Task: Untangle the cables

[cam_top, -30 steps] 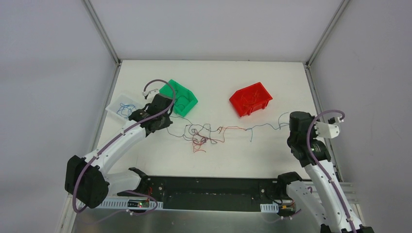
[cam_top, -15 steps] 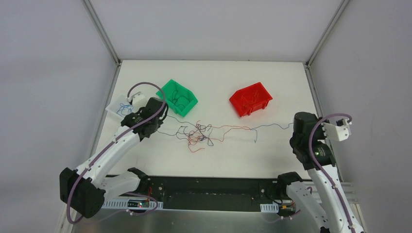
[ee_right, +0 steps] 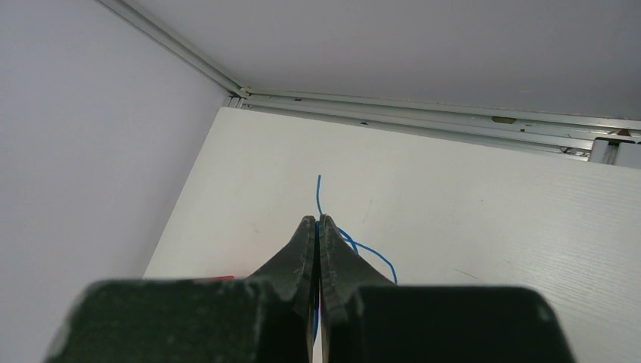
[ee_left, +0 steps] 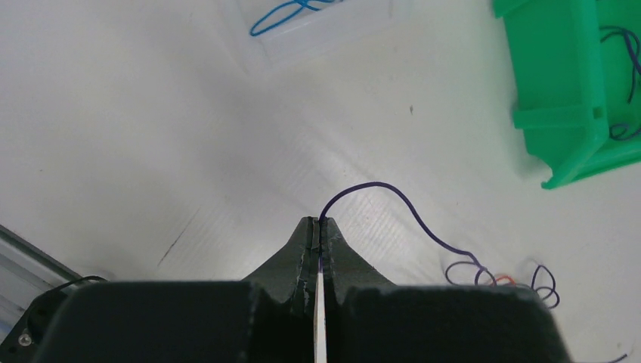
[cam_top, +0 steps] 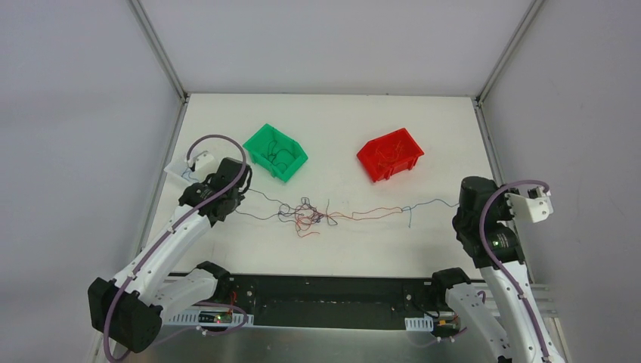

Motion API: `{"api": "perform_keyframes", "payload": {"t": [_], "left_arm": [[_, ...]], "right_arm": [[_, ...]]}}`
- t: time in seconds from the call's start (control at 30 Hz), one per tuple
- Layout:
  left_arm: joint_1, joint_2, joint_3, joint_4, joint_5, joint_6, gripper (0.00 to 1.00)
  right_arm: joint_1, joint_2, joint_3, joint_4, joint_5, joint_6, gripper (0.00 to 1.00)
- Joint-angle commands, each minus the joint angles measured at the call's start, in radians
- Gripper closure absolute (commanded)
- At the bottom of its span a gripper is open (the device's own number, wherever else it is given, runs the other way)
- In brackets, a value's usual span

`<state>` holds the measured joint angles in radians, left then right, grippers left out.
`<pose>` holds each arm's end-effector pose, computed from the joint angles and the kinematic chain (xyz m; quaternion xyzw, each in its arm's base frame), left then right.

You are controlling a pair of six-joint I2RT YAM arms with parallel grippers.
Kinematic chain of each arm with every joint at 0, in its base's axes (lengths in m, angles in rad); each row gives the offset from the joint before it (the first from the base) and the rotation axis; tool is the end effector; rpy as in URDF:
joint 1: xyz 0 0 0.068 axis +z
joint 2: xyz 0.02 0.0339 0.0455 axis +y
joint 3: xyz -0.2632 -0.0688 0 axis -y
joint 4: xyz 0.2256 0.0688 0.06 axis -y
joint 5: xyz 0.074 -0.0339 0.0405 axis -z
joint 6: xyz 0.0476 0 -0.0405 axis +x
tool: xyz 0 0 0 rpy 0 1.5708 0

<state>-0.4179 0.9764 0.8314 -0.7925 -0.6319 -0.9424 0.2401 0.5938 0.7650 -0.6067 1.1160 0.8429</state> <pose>0.1677 -0.0437 0.2677 -0.3276 0.8473 0.0434 0.4158 0.1073 -0.0178 0.3183 0.4842 0.5985 -0.1475 0.6210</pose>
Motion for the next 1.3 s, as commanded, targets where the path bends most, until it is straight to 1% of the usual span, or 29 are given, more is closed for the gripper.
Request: {"api": "perform_keyframes", "payload": {"t": [0.0,0.07,0.1,0.2,0.27,0.33,0.37,0.4,0.47,0.53,0.57,0.63,0.7,0.77,0.9,1.0,1.1,1.2,1.27], "left_arm": [[-0.001,-0.019,0.03,0.128,0.194,0.206,1.0],[-0.001,-0.047,0.003,0.259,0.344,0.305,1.0],[-0.001,-0.059,-0.012,0.292,0.413,0.338,1.0],[-0.002,-0.066,-0.032,0.399,0.563,0.384,1.0],[-0.004,-0.039,-0.018,0.415,0.643,0.412,0.94],[-0.015,-0.018,-0.008,0.42,0.681,0.42,0.88],[-0.03,-0.018,-0.012,0.434,0.691,0.426,0.82],[-0.041,-0.022,-0.016,0.453,0.702,0.435,0.74],[-0.059,-0.026,-0.015,0.487,0.732,0.455,0.54],[-0.07,-0.019,-0.002,0.509,0.765,0.479,0.35],[-0.075,-0.014,0.009,0.517,0.78,0.492,0.28],[-0.082,-0.003,0.034,0.537,0.811,0.518,0.2],[-0.09,0.003,0.053,0.573,0.847,0.532,0.17],[-0.098,0.002,0.047,0.645,0.894,0.529,0.15],[-0.111,0.007,-0.009,0.899,1.002,0.486,0.12],[-0.121,0.025,-0.042,1.038,1.053,0.456,0.08],[-0.128,0.052,-0.03,1.071,1.068,0.458,0.05],[-0.128,0.071,-0.004,1.07,1.063,0.467,0.04],[-0.128,0.082,0.016,1.063,1.051,0.466,0.01]], "right_arm": [[-0.006,-0.031,0.02,0.132,-0.177,-0.206,1.0],[-0.005,-0.063,-0.024,0.243,-0.369,-0.31,1.0],[-0.007,-0.081,-0.038,0.28,-0.457,-0.35,1.0],[-0.004,-0.13,-0.099,0.405,-0.736,-0.445,1.0],[-0.005,-0.134,-0.101,0.447,-0.882,-0.463,1.0],[-0.005,-0.104,-0.077,0.464,-1.009,-0.477,1.0],[-0.005,-0.087,-0.057,0.464,-1.063,-0.478,1.0],[-0.004,-0.065,-0.037,0.465,-1.119,-0.48,1.0],[-0.004,-0.025,0.006,0.473,-1.224,-0.479,1.0],[-0.004,0.019,0.054,0.485,-1.31,-0.465,1.0],[-0.004,0.041,0.077,0.496,-1.351,-0.453,1.0],[-0.004,0.085,0.121,0.514,-1.428,-0.424,1.0],[-0.003,0.132,0.158,0.545,-1.501,-0.377,1.0],[0.001,0.179,0.183,0.576,-1.563,-0.334,1.0],[0.03,0.249,0.207,0.615,-1.616,-0.278,1.0],[0.07,0.282,0.214,0.626,-1.618,-0.273,1.0],[0.1,0.318,0.225,0.614,-1.64,-0.279,1.0],[0.121,0.34,0.23,0.612,-1.664,-0.29,1.0],[0.133,0.348,0.233,0.592,-1.673,-0.301,1.0]]}}
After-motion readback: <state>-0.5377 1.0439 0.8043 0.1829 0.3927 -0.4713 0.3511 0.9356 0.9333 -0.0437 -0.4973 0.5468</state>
